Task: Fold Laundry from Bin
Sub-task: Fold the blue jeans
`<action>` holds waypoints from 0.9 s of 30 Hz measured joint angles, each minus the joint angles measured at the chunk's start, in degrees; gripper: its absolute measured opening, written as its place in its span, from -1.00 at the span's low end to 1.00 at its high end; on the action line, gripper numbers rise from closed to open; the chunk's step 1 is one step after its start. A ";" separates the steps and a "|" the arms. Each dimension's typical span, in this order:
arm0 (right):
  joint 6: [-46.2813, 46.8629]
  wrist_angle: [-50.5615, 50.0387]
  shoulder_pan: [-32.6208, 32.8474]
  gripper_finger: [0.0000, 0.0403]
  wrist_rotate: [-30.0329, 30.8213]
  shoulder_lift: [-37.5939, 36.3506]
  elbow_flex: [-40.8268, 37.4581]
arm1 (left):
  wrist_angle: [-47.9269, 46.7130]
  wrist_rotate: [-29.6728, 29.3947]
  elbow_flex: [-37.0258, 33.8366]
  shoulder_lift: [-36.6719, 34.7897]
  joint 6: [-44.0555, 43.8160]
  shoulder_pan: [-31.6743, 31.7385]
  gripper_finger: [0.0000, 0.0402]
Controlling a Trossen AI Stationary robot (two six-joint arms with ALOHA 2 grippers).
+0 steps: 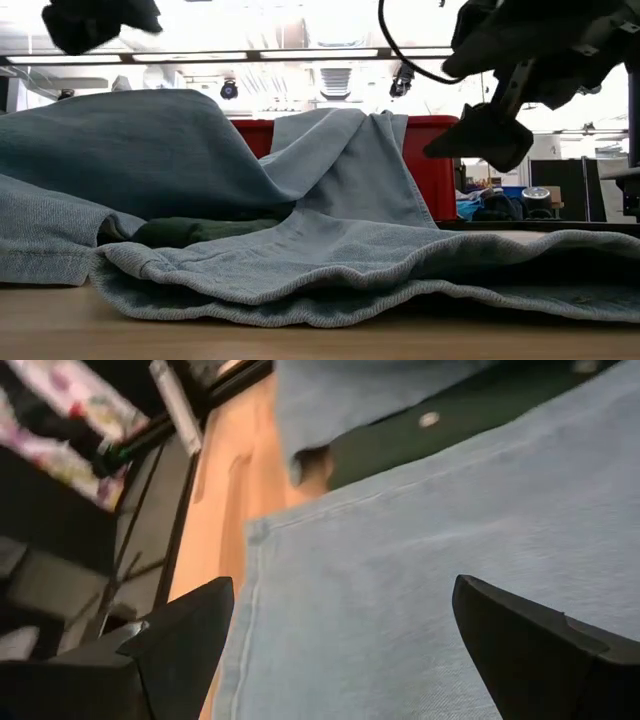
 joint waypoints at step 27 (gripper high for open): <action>0.26 0.50 0.20 0.81 0.32 0.03 0.00 | -8.99 -3.09 -0.02 12.27 -2.39 1.60 0.08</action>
